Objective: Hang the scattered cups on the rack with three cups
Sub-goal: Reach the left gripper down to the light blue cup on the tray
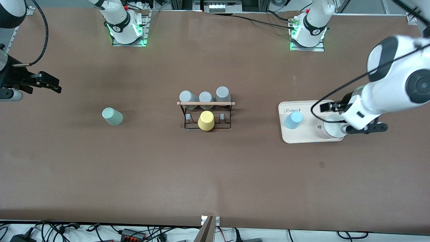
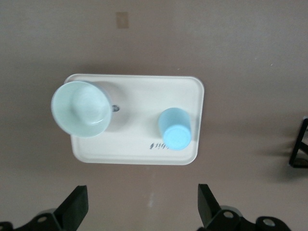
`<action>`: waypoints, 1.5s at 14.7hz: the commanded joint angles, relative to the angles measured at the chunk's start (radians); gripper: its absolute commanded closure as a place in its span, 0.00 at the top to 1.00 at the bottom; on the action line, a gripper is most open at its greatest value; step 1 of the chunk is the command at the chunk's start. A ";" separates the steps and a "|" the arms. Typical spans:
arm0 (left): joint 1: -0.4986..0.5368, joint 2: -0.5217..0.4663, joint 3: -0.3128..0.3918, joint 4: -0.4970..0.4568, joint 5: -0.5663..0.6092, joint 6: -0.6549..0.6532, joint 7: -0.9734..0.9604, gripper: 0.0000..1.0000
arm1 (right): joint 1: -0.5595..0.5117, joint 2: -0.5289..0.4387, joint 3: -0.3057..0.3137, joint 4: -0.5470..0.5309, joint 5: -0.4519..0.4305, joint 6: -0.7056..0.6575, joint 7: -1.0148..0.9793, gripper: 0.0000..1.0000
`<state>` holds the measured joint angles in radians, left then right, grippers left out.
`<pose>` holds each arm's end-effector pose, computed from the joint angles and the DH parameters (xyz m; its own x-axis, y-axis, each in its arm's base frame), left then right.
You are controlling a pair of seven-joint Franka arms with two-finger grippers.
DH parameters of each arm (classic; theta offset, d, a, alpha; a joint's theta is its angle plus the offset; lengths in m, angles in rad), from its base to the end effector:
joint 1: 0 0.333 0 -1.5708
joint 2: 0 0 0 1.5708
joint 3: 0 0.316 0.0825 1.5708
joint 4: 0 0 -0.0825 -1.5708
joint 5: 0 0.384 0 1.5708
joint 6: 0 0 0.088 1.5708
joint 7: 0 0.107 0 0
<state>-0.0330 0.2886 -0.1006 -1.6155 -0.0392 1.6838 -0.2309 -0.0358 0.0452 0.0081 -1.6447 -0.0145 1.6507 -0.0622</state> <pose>0.6160 -0.0809 0.4421 0.9686 0.1024 -0.2265 0.1084 -0.9940 0.0141 0.5713 -0.0174 0.5709 0.9986 0.0357 -0.0400 0.0362 -0.9993 0.0116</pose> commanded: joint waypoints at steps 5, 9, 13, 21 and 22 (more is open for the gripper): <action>-0.001 -0.035 -0.056 -0.363 -0.036 0.437 -0.054 1.00 | -0.009 -0.008 0.006 -0.009 0.005 0.008 -0.010 1.00; -0.002 -0.032 -0.067 -0.519 -0.036 0.657 -0.056 1.00 | -0.009 -0.008 0.006 -0.007 0.005 0.009 -0.010 1.00; -0.008 -0.023 -0.068 -0.602 -0.036 0.775 -0.054 1.00 | -0.009 -0.007 0.006 -0.009 0.005 0.009 -0.010 1.00; -0.025 0.014 -0.076 -0.604 -0.034 0.798 -0.068 0.95 | -0.009 -0.007 0.006 -0.007 0.004 0.020 -0.011 1.00; -0.025 0.014 -0.076 -0.604 -0.033 0.798 -0.068 0.92 | -0.009 -0.007 0.006 -0.007 0.002 0.020 -0.011 1.00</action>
<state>-0.0510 0.3028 -0.1758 -2.2086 -0.0611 2.4625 -0.2939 -0.0358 0.0456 0.0081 -1.6448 -0.0145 1.6625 -0.0622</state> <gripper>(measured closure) 0.035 0.000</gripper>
